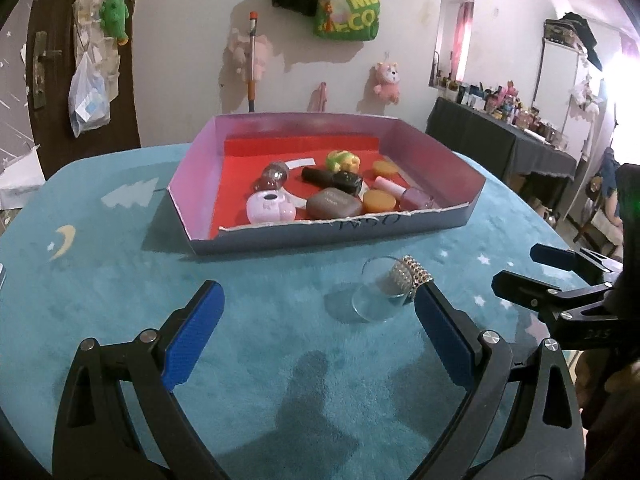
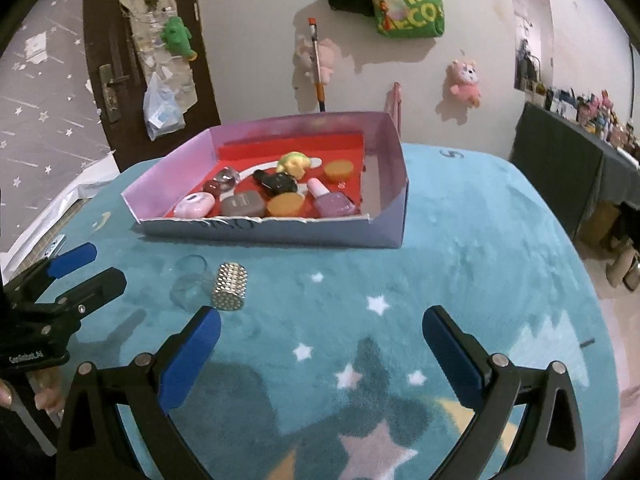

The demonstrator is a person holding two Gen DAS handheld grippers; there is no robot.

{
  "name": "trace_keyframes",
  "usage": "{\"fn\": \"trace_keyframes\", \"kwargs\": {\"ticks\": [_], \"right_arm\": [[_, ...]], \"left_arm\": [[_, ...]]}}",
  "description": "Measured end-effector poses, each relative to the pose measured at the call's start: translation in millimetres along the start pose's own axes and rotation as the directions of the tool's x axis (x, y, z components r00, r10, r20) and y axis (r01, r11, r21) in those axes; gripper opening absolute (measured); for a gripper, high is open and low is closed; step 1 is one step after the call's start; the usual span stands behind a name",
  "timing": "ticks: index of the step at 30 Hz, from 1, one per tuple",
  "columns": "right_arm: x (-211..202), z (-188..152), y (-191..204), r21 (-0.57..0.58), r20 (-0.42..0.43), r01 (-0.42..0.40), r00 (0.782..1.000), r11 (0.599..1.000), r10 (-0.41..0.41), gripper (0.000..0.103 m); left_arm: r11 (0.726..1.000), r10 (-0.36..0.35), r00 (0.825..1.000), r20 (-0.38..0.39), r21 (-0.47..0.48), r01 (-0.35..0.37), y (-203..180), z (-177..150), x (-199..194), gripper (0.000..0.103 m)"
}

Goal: Organize rigid objects

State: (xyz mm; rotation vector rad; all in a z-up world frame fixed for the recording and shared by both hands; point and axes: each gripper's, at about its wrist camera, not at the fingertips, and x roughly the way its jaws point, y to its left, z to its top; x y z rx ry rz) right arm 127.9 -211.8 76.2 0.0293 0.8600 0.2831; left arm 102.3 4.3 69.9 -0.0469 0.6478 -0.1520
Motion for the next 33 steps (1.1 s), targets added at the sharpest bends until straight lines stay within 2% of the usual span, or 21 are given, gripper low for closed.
{"fn": "trace_keyframes", "kwargs": {"ticks": [15, 21, 24, 28, 33], "right_arm": [[14, -6, -7, 0.031, -0.049, -0.009, 0.999, 0.999, 0.01, 0.103], [15, -7, -12, 0.056, -0.051, -0.02, 0.998, 0.998, 0.022, 0.103], [16, -8, -15, 0.069, -0.056, -0.026, 0.998, 0.997, 0.029, 0.103], [17, -7, -16, 0.077, -0.062, -0.028, 0.998, 0.997, 0.033, 0.103], [19, -5, -15, 0.065, -0.071, -0.025, 0.997, 0.998, 0.03, 0.103]], "left_arm": [[1.0, -0.019, 0.998, -0.059, 0.005, 0.019, -5, -4, 16, 0.097], [1.0, -0.019, 0.993, -0.113, 0.017, 0.021, -12, -1, 32, 0.097], [0.999, -0.031, 0.99, -0.138, 0.024, 0.034, -15, 2, 42, 0.097], [0.999, -0.038, 0.977, -0.21, 0.025, 0.044, -19, 4, 58, 0.097], [1.0, -0.018, 0.965, -0.262, 0.008, 0.02, -15, 4, 70, 0.097]]}}
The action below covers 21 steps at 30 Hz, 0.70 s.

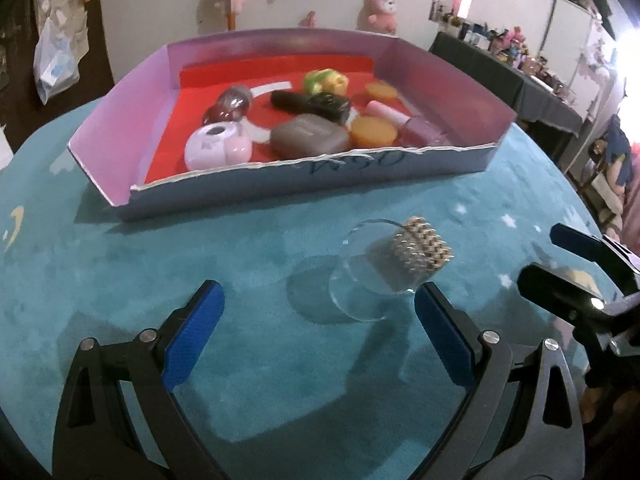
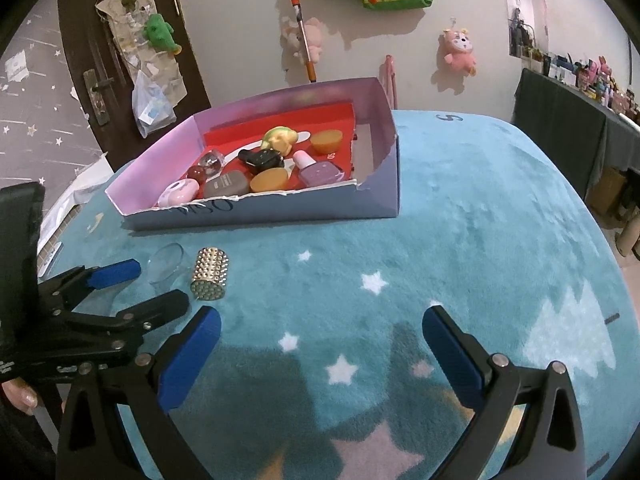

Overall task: Organize rigid objects
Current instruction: 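Grasp the silver studded cylinder with the right tool while the left grasps the glass cup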

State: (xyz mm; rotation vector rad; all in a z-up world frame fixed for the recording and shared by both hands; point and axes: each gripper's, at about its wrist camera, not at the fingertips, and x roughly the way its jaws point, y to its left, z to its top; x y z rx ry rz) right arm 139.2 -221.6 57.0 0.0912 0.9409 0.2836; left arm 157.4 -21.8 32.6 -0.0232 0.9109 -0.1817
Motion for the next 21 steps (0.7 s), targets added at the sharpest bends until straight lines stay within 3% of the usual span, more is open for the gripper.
{"fn": "trace_keyframes", "kwargs": {"ticks": [10, 14, 21], "right_arm": [[15, 11, 16, -0.056, -0.044, -0.036, 0.998, 0.998, 0.034, 0.103], [29, 18, 29, -0.079, -0.09, -0.094, 0.992, 0.992, 0.087, 0.103], [47, 26, 50, -0.183, -0.128, -0.11, 0.988, 0.977, 0.088, 0.103]], "left_arm": [[0.998, 0.063, 0.998, 0.03, -0.022, -0.062, 31, -1, -9, 0.097], [0.997, 0.071, 0.997, 0.042, 0.015, -0.072, 36, -1, -14, 0.097], [0.992, 0.045, 0.997, 0.063, 0.112, -0.052, 35, 2, -19, 0.097]]}}
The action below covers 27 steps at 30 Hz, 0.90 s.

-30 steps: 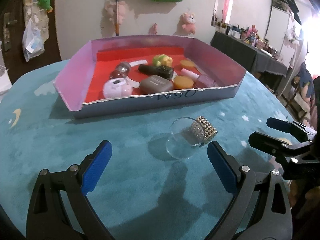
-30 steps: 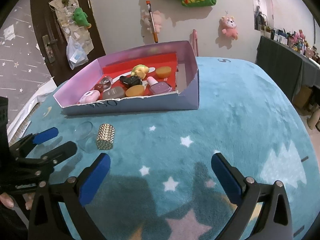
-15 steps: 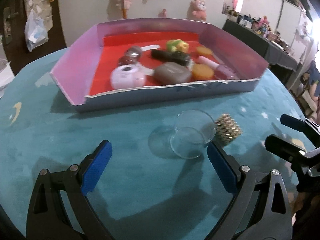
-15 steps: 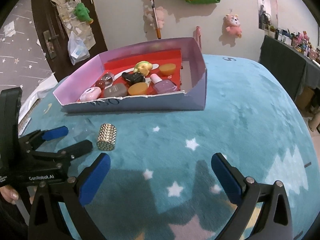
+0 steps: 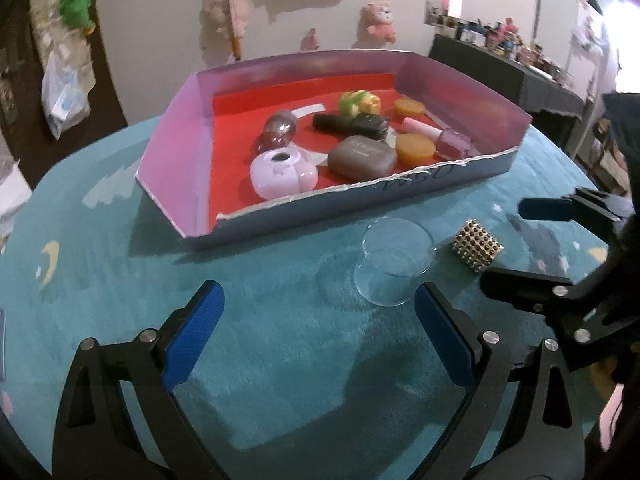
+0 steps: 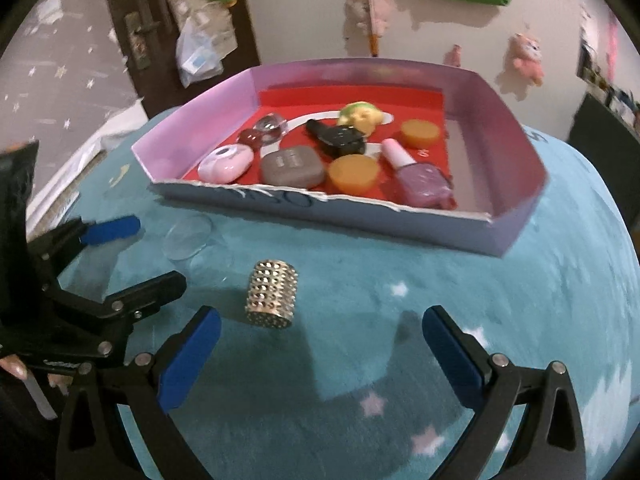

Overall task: Organize rigid objects
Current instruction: 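Grasp the silver studded cylinder with the right tool while the left grasps the glass cup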

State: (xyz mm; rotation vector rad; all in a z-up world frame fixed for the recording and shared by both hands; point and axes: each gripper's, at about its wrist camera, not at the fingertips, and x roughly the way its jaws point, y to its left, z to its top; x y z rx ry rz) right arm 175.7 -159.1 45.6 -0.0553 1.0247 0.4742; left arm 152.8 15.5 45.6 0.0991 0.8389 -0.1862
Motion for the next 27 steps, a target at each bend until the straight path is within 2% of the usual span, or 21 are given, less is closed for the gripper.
{"fn": "trace_keyframes", "kwargs": {"ticks": [6, 10, 14, 17, 22, 27], "right_arm": [[8, 4, -1, -0.029, -0.016, -0.004, 1.0, 1.0, 0.004, 0.093], [10, 5, 1, -0.07, -0.015, 0.003, 1.0, 0.998, -0.005, 0.086], [10, 5, 3, -0.092, -0.006, 0.004, 1.0, 0.996, -0.005, 0.078], [9, 5, 4, -0.098, 0.002, -0.008, 1.0, 0.995, 0.008, 0.074], [7, 4, 14, -0.147, 0.02, 0.02, 1.0, 0.989, -0.017, 0.072], [3, 3, 15, -0.146, 0.048, 0.054, 0.998, 0.988, -0.048, 0.069]], "left_arm": [[0.997, -0.058, 0.998, 0.005, 0.045, 0.058, -4, 6, 2, 0.095], [0.993, -0.105, 0.994, -0.009, 0.059, 0.105, -8, 12, 8, 0.082], [0.99, -0.122, 0.992, -0.021, 0.067, 0.123, -11, 13, 14, 0.066], [0.988, -0.139, 0.989, -0.04, 0.066, 0.142, -14, 12, 21, 0.058], [0.983, -0.179, 0.983, -0.039, 0.034, 0.181, -11, 12, 23, 0.053], [0.983, -0.182, 0.983, -0.038, 0.03, 0.183, -12, 11, 23, 0.052]]}}
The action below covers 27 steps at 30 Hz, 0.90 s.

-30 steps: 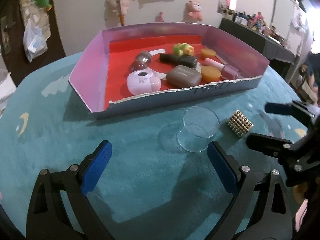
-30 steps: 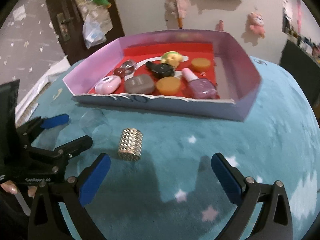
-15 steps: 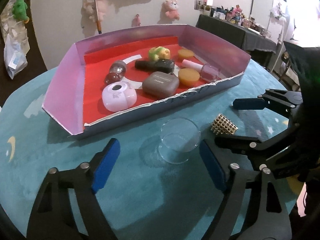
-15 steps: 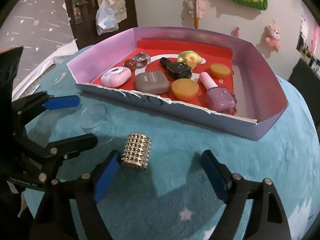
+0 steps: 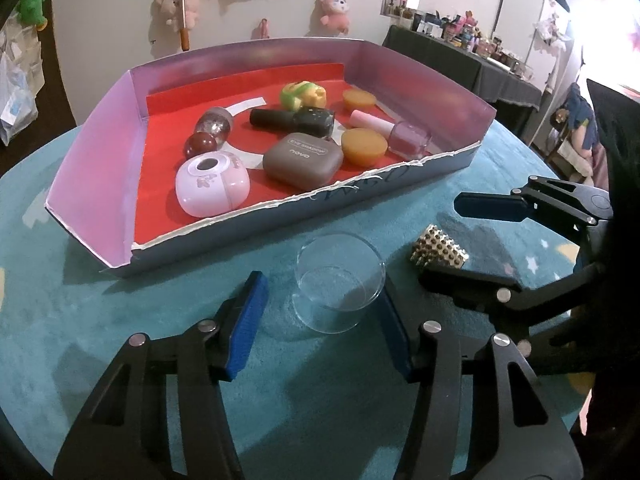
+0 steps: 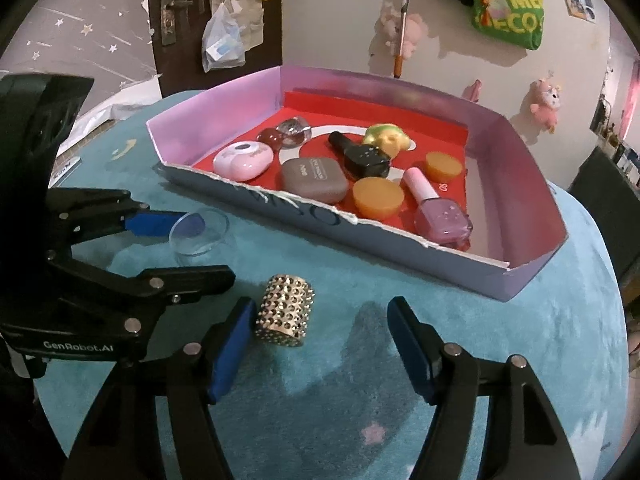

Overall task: Organize rigid objects
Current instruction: 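Grasp the silver studded cylinder with the right tool while the left grasps the glass cup, then carry both held items into the pink box and open both tools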

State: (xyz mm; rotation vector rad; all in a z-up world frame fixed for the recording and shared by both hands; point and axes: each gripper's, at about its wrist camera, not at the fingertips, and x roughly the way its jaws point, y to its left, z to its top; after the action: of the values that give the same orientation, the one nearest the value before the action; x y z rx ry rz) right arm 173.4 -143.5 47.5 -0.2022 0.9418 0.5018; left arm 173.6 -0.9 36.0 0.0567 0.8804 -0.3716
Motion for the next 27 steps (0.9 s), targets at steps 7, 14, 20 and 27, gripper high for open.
{"fn": "trace_keyframes", "kwargs": {"ticks": [7, 14, 20, 27], "right_arm": [[6, 2, -3, 0.013, -0.025, -0.022, 0.999, 1.0, 0.023, 0.054], [4, 0, 6, -0.035, -0.019, -0.033, 0.999, 0.999, 0.032, 0.027], [-5, 0, 3, -0.016, 0.027, -0.012, 1.0, 1.0, 0.013, 0.027], [-5, 2, 0, -0.005, 0.031, -0.016, 0.999, 1.0, 0.016, 0.027]], "left_arm": [[1.0, -0.014, 1.0, 0.003, -0.002, 0.014, -2, 0, -1, 0.043], [0.999, -0.04, 0.999, 0.011, -0.002, 0.04, -2, 0, -3, 0.039], [0.999, -0.037, 0.999, 0.018, 0.004, 0.037, -3, 0, -4, 0.039], [0.999, -0.037, 0.999, 0.017, 0.003, 0.037, -3, 0, -4, 0.039]]}}
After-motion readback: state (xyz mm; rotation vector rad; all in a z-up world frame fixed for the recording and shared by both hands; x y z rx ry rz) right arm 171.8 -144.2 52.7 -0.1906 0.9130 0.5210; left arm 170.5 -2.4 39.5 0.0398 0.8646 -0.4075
